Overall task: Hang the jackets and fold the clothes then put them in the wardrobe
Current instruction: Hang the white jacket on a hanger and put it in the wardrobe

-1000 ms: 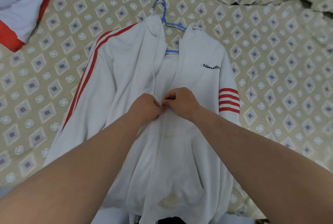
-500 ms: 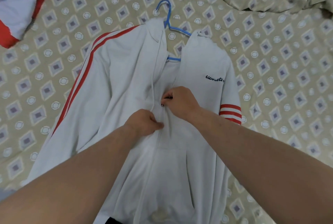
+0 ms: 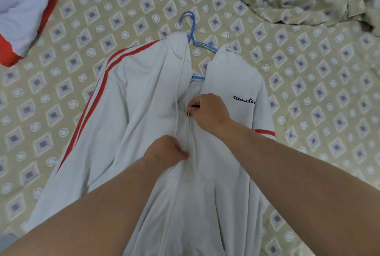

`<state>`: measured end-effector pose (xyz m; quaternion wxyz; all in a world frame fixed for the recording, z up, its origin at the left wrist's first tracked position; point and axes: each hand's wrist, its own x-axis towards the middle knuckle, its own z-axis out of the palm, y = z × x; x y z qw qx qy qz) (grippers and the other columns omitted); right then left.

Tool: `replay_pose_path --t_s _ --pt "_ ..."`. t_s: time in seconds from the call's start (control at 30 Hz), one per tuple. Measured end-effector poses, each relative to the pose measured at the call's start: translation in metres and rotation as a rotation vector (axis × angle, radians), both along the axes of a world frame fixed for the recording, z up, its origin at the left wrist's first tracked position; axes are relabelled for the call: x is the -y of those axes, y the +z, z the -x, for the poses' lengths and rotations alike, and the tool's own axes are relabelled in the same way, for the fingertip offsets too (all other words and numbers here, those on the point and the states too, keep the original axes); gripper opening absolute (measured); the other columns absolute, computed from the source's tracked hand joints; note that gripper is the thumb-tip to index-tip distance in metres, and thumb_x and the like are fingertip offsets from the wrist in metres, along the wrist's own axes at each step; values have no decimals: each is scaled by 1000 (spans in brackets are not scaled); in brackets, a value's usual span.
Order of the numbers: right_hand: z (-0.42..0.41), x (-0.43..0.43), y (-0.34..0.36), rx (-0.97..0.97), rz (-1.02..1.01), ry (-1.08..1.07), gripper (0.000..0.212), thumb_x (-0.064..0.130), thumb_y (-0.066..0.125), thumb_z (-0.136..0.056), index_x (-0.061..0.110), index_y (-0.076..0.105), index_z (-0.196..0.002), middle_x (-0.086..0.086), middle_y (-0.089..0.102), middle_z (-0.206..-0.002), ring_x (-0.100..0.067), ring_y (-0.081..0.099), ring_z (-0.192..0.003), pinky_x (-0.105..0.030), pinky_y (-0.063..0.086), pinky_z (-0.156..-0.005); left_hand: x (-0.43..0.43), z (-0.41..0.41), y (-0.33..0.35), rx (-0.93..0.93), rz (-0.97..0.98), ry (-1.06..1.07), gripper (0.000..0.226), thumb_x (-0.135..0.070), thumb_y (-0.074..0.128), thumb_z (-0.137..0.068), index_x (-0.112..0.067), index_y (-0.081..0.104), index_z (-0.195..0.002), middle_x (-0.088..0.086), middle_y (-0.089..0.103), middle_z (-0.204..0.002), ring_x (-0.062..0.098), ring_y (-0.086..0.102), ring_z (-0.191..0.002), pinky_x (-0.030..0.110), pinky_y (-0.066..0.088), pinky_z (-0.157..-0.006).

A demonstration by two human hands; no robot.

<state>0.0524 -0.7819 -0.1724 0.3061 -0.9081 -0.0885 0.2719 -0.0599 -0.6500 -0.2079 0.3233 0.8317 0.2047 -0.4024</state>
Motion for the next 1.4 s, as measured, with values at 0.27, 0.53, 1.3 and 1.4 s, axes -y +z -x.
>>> replay_pose_path --t_s 0.27,0.53,1.3,1.4 --pt "-34 2 14 100 -53 -126 17 13 64 -85 18 78 -76 4 74 -79 -11 63 -73 -18 43 -63 1 -3 2 12 -40 -105 32 -47 78 -72 -24 57 -63 -6 64 -77 14 64 -79 23 44 -64" --pt "-103 1 31 107 -26 -130 25 11 63 -86 24 72 -67 19 60 -61 -1 57 -62 -14 39 -55 7 -33 8 -251 37 -214 36 -51 67 -68 -16 61 -69 -2 66 -68 18 67 -68 20 47 -61" --pt "-152 -2 11 25 -91 -245 21 24 65 -90 10 71 -76 1 64 -69 -13 59 -66 -28 43 -57 14 -146 16 62 -99 -11 33 -51 60 -83 -18 58 -78 -3 60 -76 23 61 -79 31 52 -78" --pt "-158 17 9 186 -48 -434 38 36 55 -95 4 64 -78 -14 65 -78 -22 58 -71 -40 52 -72 5 -166 31 226 -92 35 26 -39 59 -80 -16 56 -69 -4 60 -68 24 65 -76 27 48 -65"
